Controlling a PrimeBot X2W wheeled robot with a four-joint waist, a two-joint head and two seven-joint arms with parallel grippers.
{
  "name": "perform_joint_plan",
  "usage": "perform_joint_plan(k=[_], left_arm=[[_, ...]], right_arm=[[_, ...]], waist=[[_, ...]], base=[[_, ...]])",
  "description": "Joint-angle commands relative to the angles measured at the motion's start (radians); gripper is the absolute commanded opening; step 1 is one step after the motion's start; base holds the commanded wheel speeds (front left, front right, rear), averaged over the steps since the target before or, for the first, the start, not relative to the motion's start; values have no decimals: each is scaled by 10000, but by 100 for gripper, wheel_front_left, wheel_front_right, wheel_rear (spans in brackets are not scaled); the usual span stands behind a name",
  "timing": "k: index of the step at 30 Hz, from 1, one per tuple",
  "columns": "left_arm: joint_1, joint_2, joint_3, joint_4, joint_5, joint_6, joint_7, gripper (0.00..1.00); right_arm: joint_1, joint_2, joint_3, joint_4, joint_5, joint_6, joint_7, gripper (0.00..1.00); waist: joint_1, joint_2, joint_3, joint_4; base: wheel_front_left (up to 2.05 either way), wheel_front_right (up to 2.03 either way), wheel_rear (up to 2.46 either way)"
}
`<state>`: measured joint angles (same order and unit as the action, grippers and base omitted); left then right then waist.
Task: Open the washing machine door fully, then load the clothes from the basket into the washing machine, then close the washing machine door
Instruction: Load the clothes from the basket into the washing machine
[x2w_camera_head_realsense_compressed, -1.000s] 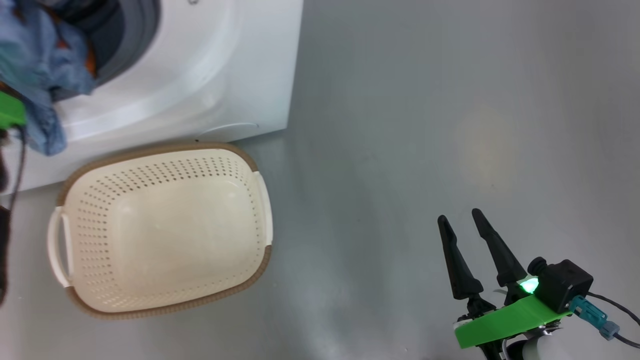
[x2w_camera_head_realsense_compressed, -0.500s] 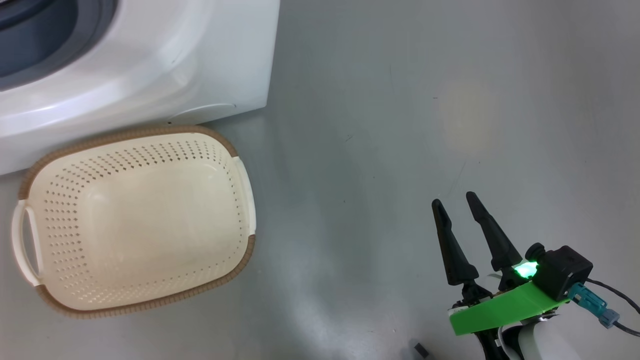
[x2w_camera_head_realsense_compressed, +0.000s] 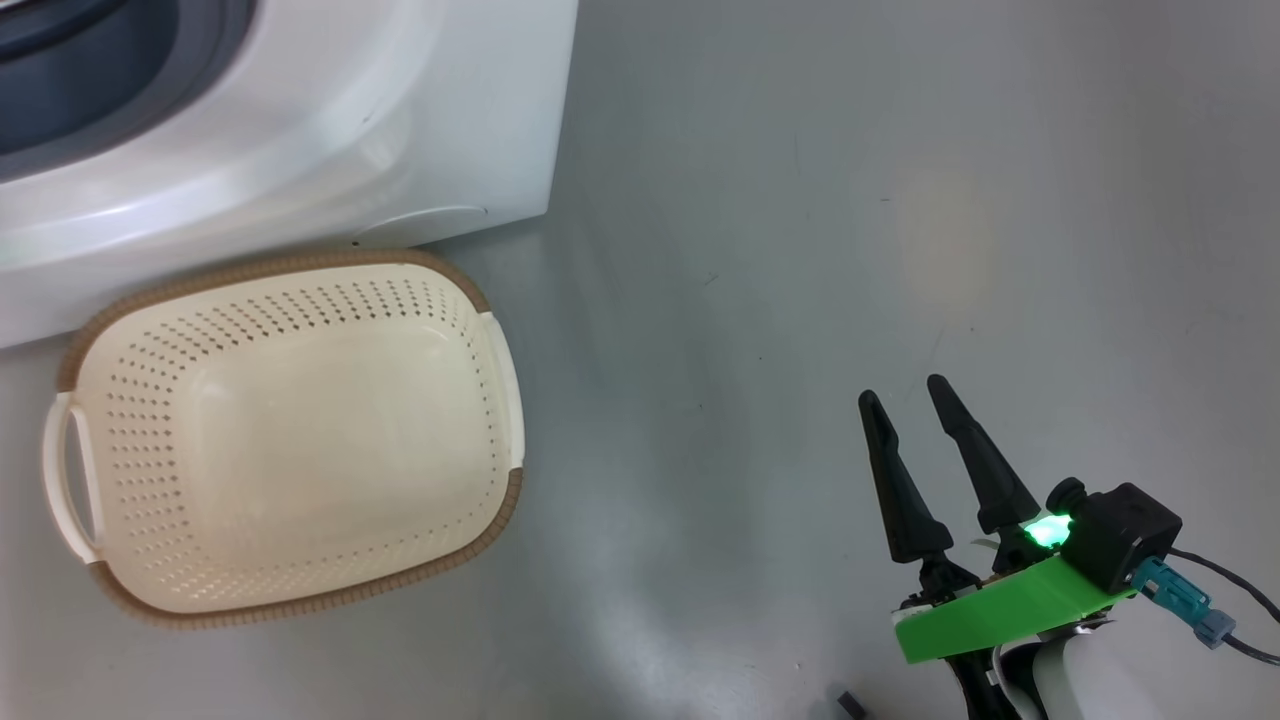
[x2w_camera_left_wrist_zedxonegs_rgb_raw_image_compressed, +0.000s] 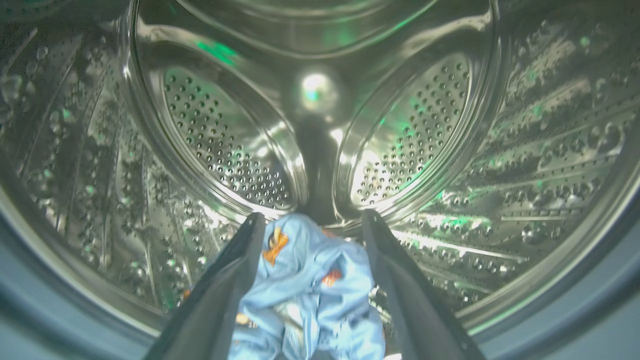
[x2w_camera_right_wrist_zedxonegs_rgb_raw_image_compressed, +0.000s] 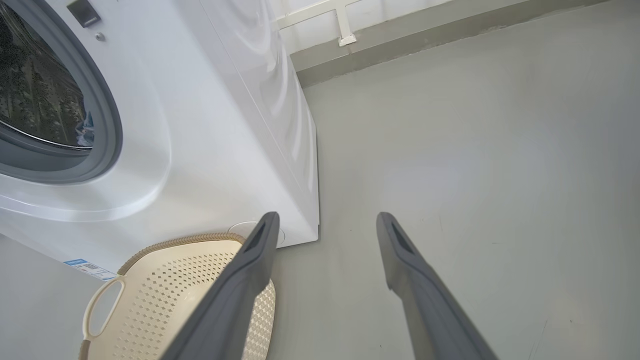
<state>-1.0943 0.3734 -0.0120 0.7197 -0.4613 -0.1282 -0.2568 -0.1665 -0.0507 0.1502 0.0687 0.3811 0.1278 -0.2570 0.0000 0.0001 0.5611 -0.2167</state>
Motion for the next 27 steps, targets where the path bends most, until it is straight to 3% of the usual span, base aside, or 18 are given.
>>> perform_joint_plan(k=[1,13,27], left_arm=[[280,408,162,-143,84,-25,-49,100],[2344,-581,318,-651,341,-25,-49,100],[4644,-1445,418,-1717,784,-25,-49,100]], right_arm=[[8,4,220,-171,22,29,-48,100],[205,-6,-48,-24,-344,29,-48,100],[600,-543,-305,115,-399,29,-48,100]], waist=[[0,-1,-87,54],[0,-1,-829,641],[0,-1,-1831,1347]], base=[[0,0,0],[0,0,0],[0,0,0]])
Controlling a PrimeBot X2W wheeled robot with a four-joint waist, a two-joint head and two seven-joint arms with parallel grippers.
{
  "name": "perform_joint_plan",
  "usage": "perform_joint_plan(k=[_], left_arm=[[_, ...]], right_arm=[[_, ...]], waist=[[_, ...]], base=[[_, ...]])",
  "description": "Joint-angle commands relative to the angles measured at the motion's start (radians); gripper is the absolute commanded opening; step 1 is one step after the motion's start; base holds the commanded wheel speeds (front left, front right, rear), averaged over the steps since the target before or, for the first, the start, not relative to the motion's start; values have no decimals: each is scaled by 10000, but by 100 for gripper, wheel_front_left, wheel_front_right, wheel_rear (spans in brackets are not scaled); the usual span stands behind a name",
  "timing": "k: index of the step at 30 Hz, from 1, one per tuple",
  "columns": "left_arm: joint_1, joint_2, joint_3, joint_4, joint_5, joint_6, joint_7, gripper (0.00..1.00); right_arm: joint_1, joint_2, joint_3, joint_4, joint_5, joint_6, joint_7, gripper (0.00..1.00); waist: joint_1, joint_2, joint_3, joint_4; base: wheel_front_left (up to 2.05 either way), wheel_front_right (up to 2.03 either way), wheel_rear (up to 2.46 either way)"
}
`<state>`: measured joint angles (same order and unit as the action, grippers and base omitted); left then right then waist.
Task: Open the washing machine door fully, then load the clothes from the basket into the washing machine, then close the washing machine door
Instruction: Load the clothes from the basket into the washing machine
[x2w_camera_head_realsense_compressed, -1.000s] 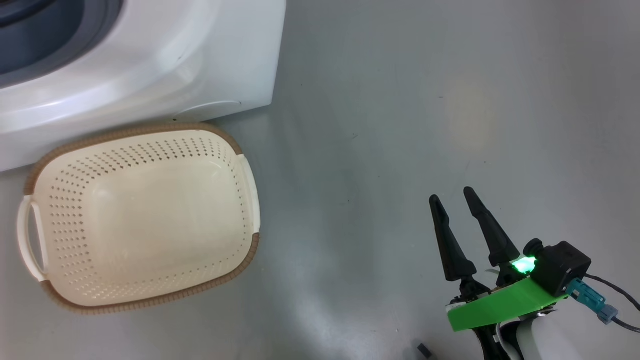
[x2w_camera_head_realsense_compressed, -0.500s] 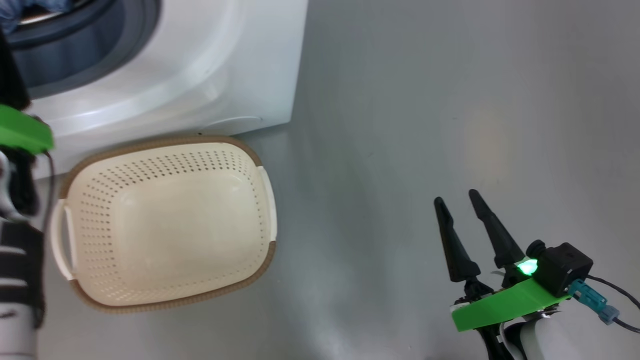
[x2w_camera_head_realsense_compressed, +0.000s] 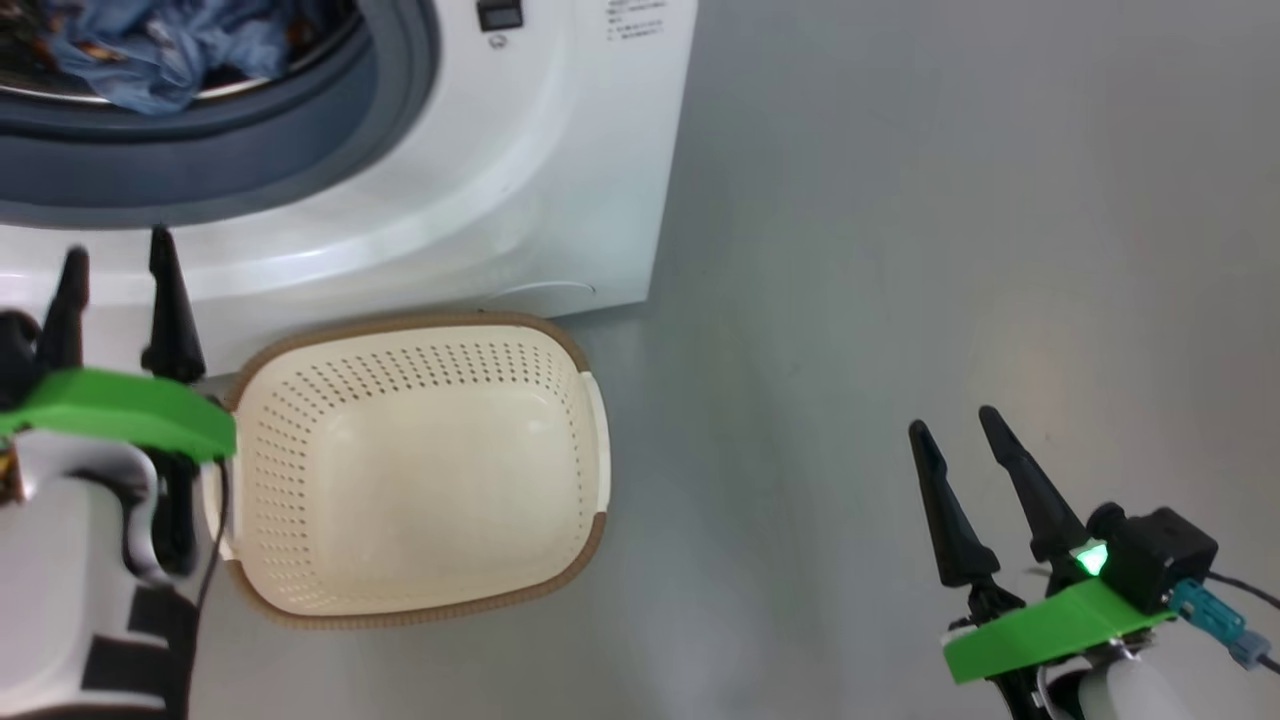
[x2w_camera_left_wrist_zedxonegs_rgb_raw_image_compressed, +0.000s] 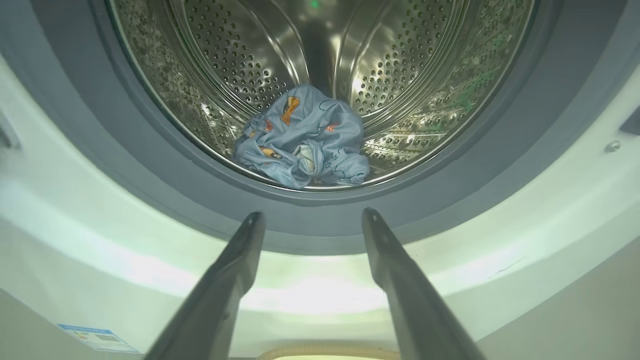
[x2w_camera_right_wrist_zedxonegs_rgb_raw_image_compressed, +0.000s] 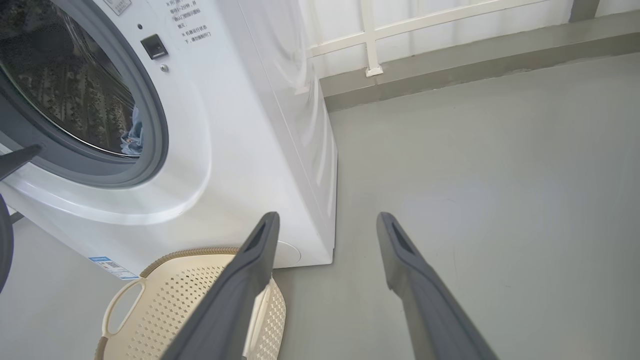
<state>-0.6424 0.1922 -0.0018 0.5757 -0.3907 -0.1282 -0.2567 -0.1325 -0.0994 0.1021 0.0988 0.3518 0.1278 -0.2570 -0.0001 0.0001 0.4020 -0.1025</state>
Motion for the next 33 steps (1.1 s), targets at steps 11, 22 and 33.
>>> perform_joint_plan(k=[11,22,33], left_arm=[[1694,-185,461,-856,426,-25,-51,100],[3363,-235,482,-1467,432,-25,-51,100],[4765,-539,643,-2220,639,-25,-51,100]], right_arm=[[728,-314,-105,-77,22,29,-48,100],[1271,-555,-124,48,206,29,-48,100],[1852,-686,-259,23,349,29,-48,100]], waist=[[1,-1,-1091,674],[1,-1,-2021,839],[1,-1,-2646,975]], base=[[0,0,0],[0,0,0],[0,0,0]])
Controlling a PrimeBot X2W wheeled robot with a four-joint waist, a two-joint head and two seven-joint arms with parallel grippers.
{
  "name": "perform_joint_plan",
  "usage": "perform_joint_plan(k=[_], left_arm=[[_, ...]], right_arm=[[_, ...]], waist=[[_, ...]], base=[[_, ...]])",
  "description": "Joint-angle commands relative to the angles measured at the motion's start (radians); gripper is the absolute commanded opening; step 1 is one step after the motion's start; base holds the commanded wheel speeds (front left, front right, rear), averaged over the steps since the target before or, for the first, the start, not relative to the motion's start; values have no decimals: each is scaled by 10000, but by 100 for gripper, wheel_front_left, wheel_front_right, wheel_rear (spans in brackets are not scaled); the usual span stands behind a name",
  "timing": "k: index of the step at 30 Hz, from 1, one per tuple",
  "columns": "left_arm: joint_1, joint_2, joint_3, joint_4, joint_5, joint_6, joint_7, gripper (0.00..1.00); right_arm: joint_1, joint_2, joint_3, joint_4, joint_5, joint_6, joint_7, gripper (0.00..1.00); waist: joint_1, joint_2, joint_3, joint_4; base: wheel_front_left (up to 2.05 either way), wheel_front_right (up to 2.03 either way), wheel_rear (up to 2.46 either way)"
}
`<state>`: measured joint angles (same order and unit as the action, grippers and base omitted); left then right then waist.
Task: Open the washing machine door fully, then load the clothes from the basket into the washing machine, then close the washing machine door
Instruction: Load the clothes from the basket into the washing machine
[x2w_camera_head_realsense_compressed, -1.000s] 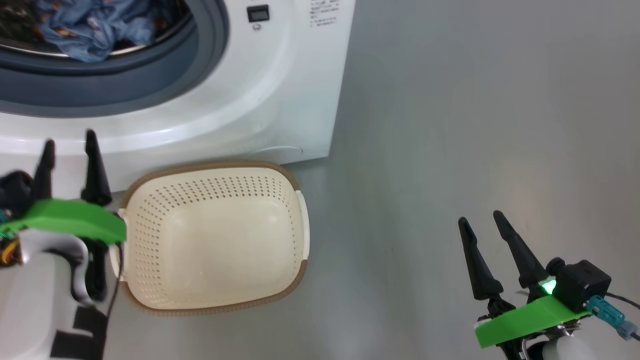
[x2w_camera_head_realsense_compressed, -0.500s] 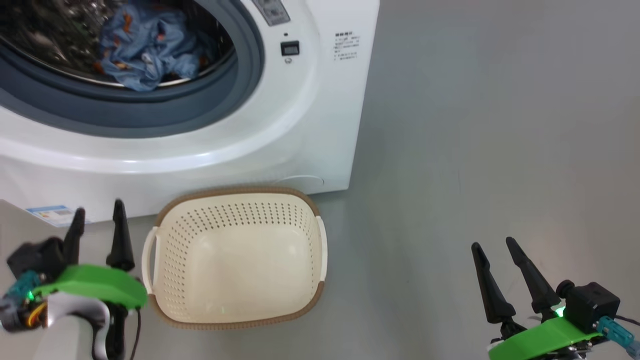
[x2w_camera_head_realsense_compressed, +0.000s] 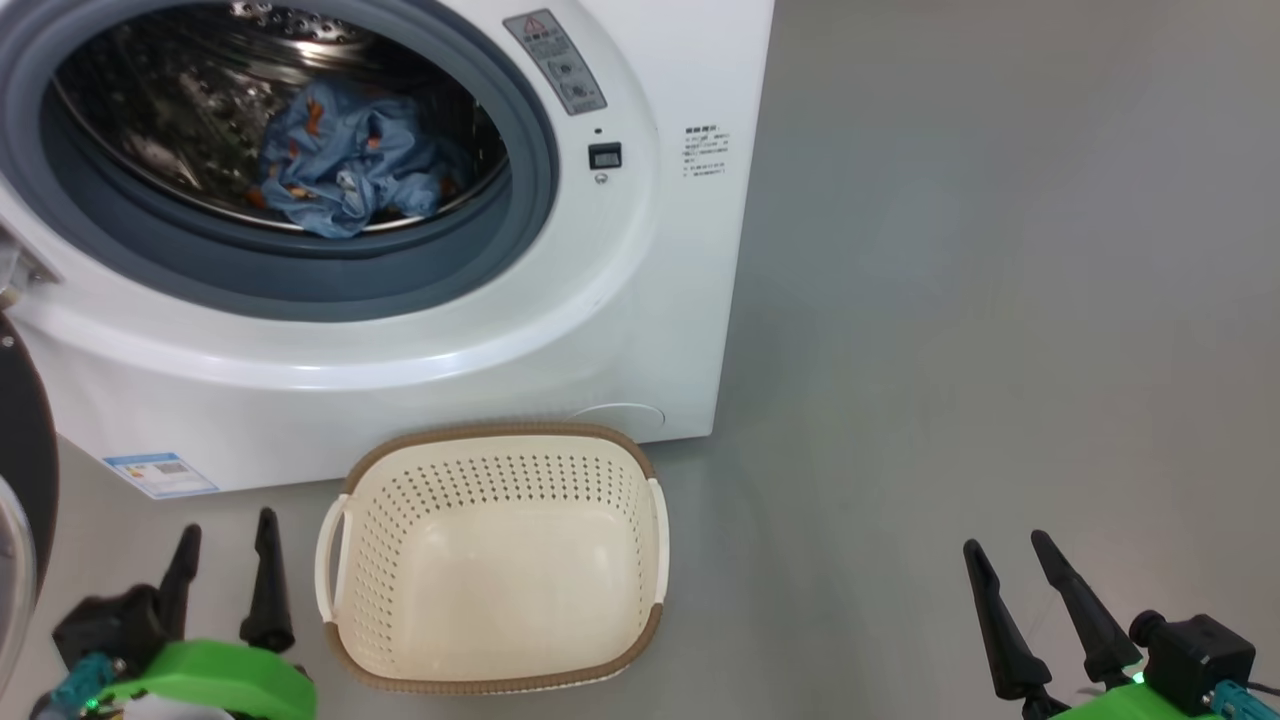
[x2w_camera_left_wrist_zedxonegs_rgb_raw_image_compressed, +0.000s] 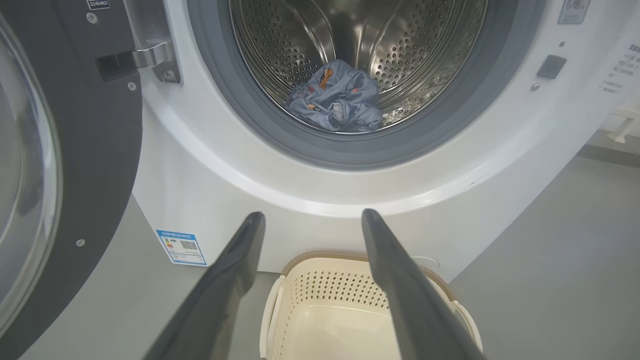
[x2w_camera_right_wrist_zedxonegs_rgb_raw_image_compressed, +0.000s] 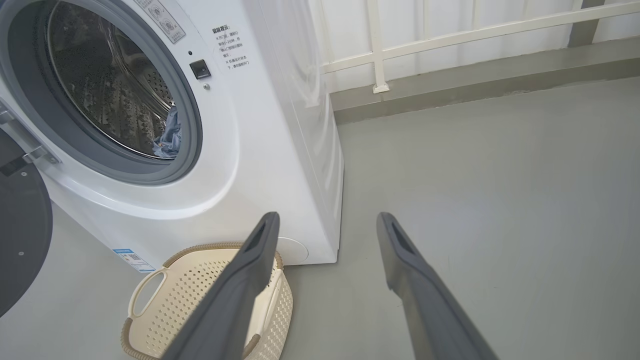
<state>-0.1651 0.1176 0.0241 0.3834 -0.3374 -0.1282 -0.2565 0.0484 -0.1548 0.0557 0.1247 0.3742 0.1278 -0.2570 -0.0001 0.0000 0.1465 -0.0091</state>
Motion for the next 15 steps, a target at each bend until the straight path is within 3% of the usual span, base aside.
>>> perform_joint_plan(k=[1,15], left_arm=[[109,183,396,-374,129,-25,-53,100],[1134,80,477,-1066,269,-25,-53,100]], right_arm=[[95,-134,188,-242,132,29,-48,100],[436,-128,99,-311,165,29,-48,100]], waist=[[1,0,-132,43],[1,0,-412,65]], base=[[0,0,0],[0,0,0]])
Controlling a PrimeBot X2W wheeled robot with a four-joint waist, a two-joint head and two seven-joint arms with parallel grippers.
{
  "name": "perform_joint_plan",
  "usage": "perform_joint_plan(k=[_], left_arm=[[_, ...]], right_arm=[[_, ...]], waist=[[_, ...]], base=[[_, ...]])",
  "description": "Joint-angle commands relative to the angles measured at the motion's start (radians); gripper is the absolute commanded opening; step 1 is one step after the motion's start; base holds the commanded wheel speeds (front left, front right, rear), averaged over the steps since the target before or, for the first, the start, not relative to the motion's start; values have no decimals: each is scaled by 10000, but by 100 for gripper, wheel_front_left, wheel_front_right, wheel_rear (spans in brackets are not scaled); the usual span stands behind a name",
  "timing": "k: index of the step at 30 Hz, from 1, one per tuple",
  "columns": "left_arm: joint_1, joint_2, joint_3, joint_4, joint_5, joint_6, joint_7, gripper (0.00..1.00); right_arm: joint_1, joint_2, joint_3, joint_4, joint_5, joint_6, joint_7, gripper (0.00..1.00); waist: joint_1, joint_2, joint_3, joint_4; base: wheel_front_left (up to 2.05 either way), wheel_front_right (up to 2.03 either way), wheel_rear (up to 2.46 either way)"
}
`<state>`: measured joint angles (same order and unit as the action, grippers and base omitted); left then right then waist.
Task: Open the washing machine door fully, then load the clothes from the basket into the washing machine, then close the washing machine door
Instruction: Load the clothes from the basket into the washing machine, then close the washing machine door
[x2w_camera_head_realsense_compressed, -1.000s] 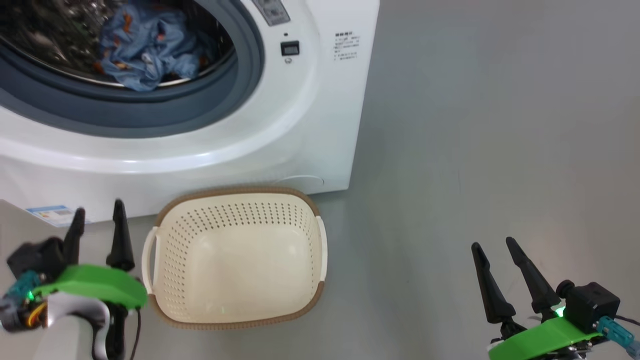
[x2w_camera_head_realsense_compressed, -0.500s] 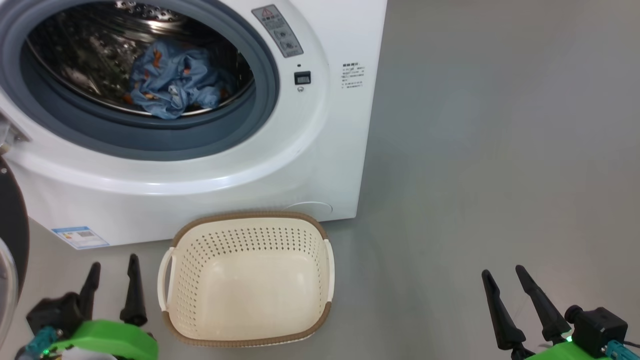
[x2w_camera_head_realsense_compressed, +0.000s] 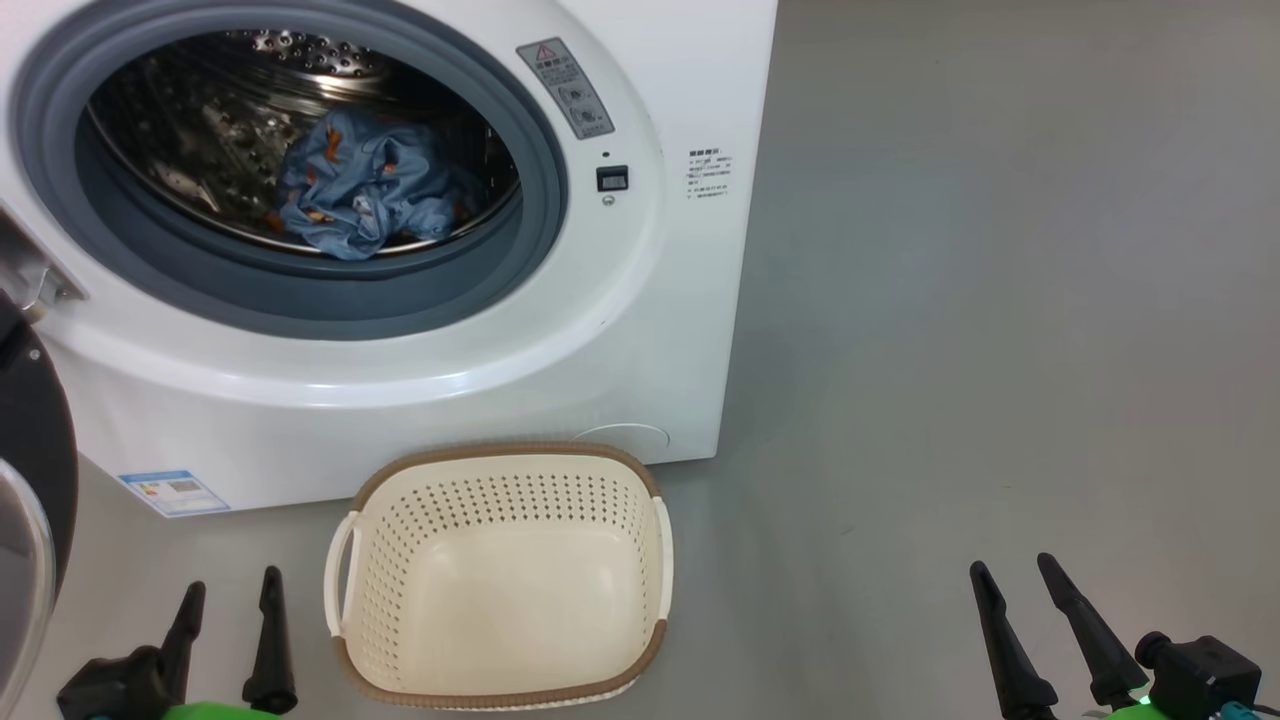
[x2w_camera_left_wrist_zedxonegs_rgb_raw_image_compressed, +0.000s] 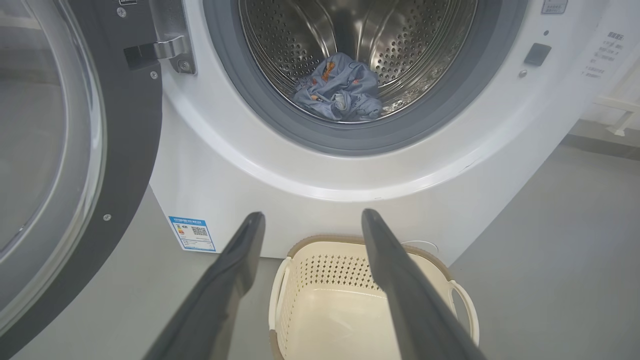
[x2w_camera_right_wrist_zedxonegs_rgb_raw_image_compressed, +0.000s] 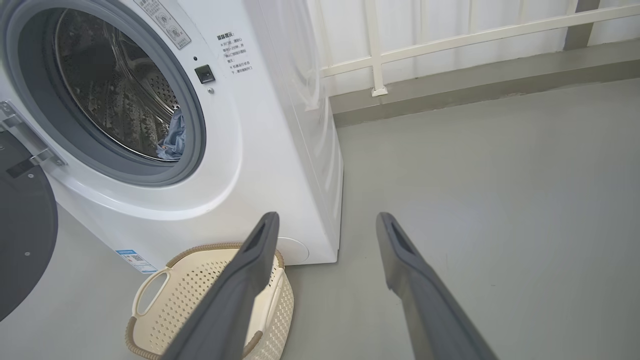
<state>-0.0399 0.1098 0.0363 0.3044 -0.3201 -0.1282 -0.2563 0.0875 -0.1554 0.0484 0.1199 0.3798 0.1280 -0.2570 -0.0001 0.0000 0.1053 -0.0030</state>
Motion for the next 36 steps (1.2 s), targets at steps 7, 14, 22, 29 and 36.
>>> perform_joint_plan(k=[7,14,22,29,36], left_arm=[[-53,124,392,-355,147,-25,-55,100],[40,81,334,-390,193,-25,-55,100],[61,69,364,-439,264,-25,-55,100],[65,-8,443,-431,295,-25,-55,100],[98,2,417,-494,201,-25,-55,100]], right_arm=[[93,-155,203,-254,125,27,-48,100],[173,-188,212,-242,139,27,-48,100],[209,-193,196,-265,153,27,-48,100],[177,-173,186,-260,136,27,-48,100],[161,-165,201,-247,131,27,-48,100]], waist=[[1,0,-82,29],[1,0,-226,16],[1,0,-240,32],[1,0,-237,50],[1,0,-242,63]], base=[[0,0,0],[0,0,0],[-1,1,0],[-60,60,0],[-132,132,0]])
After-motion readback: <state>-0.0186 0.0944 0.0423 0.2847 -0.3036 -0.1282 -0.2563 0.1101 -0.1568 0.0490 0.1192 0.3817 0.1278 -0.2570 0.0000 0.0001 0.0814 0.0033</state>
